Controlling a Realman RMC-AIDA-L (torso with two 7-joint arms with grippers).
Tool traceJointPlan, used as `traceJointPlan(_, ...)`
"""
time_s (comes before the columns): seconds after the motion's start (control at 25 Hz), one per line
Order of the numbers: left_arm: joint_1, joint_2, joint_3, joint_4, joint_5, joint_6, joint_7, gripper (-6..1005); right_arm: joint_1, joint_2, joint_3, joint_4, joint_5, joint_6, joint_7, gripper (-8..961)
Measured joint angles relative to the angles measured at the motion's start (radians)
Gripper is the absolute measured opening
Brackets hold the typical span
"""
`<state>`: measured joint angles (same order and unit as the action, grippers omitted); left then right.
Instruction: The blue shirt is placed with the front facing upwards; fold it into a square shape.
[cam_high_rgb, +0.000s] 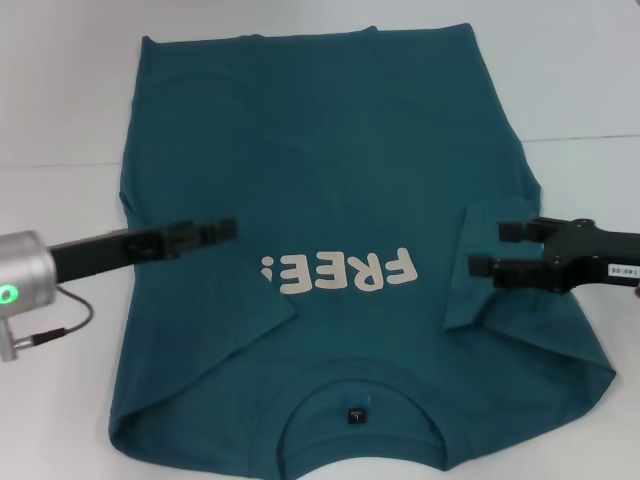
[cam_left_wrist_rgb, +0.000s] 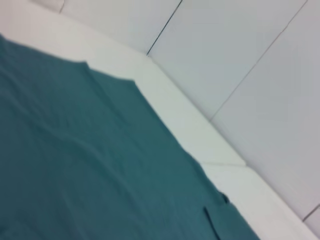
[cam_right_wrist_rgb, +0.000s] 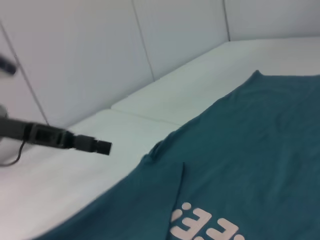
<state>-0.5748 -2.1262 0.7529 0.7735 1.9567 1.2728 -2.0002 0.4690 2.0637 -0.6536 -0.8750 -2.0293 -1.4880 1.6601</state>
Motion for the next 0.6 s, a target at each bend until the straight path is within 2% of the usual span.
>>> traceJointPlan(0.24,0.03,0.023,-0.032,0.0,-0.025,0.064,0.06,919,-0.009,-0.024,0.039,-0.029,-0.002,-0.022,0.169,920)
traceJointPlan(0.32,0.035,0.026,-0.032,0.0,-0.02,0.089,0.075,919,-0.018,-0.036,0.042,-0.041,-0.005,-0.029,0.222,920)
traceJointPlan(0.52,0.051,0.029,-0.042,0.001,-0.016,0.12,0.103,918,-0.045,-0.083,0.042,-0.079,-0.043,-0.049,0.382,920)
traceJointPlan(0.6,0.056,0.028,-0.052,0.002,-0.017,0.118,0.11,918,-0.046,-0.108,0.042,-0.087,-0.093,-0.062,0.462,920)
